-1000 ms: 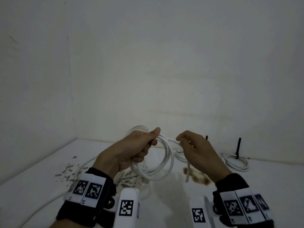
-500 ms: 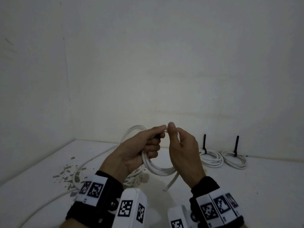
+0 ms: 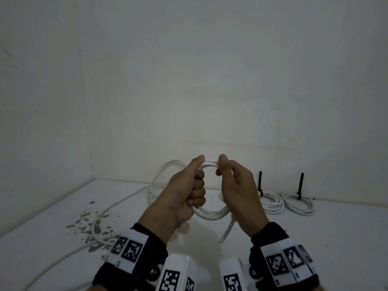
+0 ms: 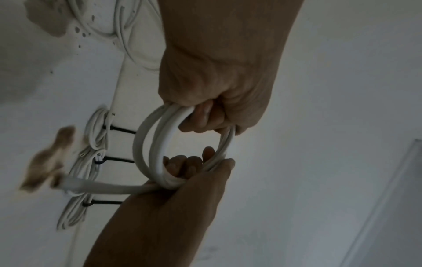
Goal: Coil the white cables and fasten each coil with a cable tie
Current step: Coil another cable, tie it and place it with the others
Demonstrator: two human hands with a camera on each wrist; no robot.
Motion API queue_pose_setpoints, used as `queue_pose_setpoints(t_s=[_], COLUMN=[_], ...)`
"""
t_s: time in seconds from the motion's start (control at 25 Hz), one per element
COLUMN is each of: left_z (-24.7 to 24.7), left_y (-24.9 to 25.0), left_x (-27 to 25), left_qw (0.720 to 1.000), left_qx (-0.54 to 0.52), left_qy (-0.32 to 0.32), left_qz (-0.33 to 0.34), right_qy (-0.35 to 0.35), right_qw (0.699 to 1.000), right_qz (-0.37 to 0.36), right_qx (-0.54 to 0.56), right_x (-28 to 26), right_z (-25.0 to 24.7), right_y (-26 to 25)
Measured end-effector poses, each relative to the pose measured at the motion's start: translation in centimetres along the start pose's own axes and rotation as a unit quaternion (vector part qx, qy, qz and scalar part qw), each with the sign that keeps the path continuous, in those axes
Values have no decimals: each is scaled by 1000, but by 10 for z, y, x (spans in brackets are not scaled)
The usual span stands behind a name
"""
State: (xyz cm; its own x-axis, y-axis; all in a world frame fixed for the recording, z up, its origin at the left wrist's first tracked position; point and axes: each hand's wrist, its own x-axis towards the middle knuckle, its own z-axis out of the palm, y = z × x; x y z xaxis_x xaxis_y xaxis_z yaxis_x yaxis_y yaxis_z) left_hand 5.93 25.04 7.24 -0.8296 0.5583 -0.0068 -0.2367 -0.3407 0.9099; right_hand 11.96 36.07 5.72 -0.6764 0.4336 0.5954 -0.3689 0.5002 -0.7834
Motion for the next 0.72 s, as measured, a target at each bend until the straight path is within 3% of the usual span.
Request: queue_pose_setpoints(t_s=[0.2, 0.44, 0.52, 0.72], left_z=[-20, -28, -25, -13], left_y=[16, 19, 18, 7], left_x=[9, 12, 14, 11], left_qw=[994, 983, 976, 956], left_qx=[-57, -111, -154, -248], left_qy=[75, 131, 138, 127], left_qz=[47, 72, 75, 87], right_qy=[-165, -226, -228, -141], right_qw=[980, 946, 930, 927], right_qz=[73, 145, 154, 148], right_qx=[79, 179, 243, 316], right_x=[0, 5, 5, 2], right_z=[-12, -17, -18, -10], right_y=[-9, -6, -3, 2])
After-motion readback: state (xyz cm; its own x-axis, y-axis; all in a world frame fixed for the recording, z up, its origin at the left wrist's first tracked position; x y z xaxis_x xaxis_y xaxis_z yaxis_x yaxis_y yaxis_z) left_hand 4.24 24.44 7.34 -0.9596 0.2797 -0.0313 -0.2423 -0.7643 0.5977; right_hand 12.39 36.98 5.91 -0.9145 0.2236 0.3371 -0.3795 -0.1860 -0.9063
